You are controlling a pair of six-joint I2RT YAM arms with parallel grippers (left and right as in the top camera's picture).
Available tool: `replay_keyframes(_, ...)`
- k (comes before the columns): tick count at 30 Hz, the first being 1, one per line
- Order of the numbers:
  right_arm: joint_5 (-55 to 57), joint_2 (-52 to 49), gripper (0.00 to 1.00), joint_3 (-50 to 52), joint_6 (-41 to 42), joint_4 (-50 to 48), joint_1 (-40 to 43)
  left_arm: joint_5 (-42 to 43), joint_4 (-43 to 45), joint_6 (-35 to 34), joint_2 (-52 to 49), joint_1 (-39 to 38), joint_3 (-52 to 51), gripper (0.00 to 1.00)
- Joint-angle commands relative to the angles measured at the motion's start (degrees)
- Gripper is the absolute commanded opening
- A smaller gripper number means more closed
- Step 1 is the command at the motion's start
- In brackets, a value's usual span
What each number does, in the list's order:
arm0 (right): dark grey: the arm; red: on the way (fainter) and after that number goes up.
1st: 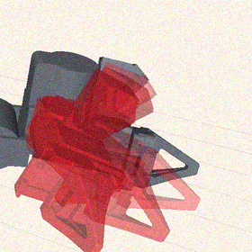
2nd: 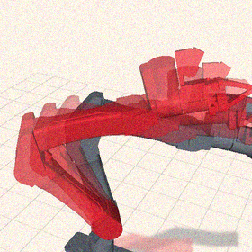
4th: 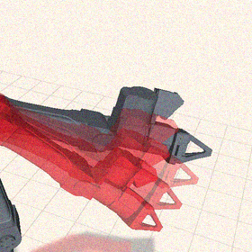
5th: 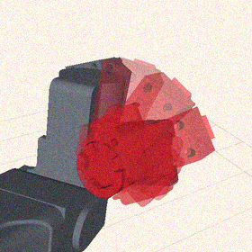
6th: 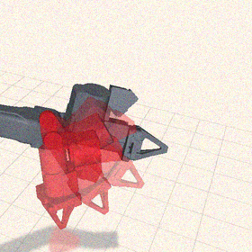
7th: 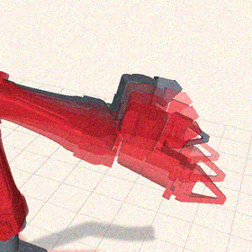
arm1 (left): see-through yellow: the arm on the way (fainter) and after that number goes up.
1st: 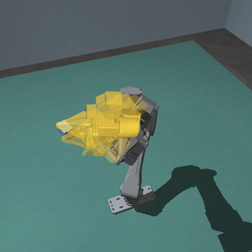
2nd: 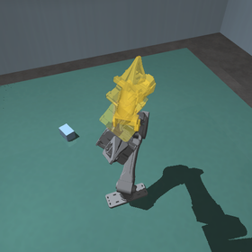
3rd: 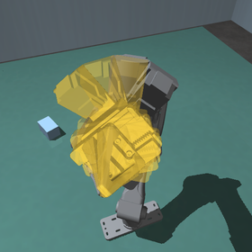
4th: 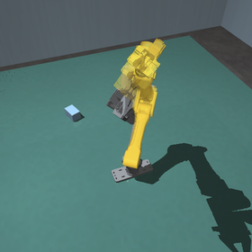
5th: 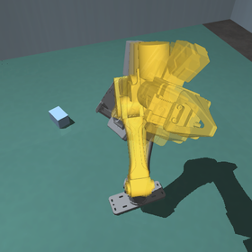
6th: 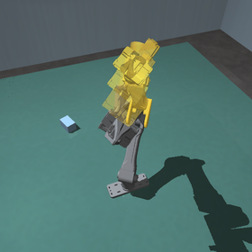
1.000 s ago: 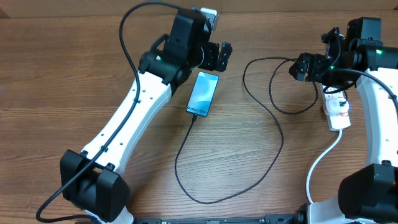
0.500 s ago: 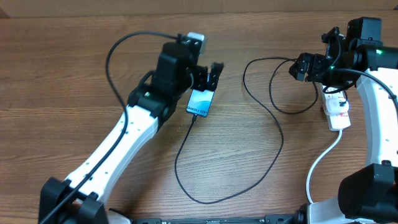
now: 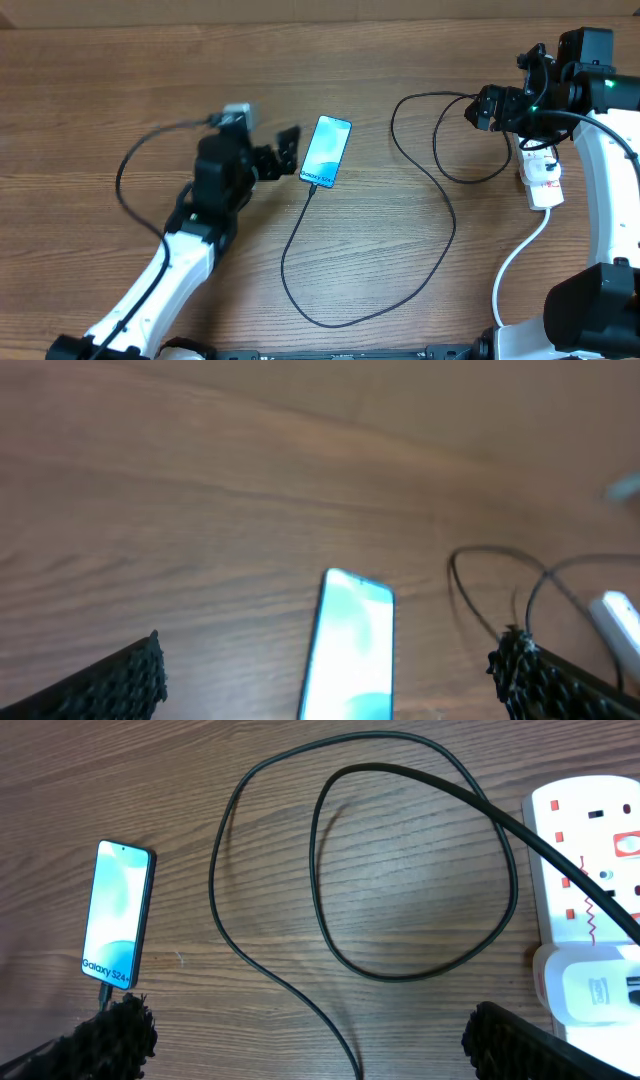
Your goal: Plug charger to phone and switch on socket
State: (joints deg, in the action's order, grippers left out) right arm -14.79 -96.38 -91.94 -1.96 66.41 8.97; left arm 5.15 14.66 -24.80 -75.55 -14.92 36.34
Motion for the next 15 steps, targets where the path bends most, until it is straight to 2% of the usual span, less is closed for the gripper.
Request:
replay_keyframes(1,-0.31,1.01,1.0,-1.4,-0.46,-0.33,0.13,3.43,6.01,-4.2,3.85,2.6,-7.52,0.99)
replay_keyframes(4,-0.33,1.01,1.0,-1.4,-0.46,-0.33,0.13,5.66,12.22,-4.79,6.54,5.18,-14.43,1.0)
replay_keyframes(15,-0.33,1.01,1.0,-1.4,-0.46,-0.33,0.13,6.93,22.18,-10.1,16.63,12.09,-30.88,1.0)
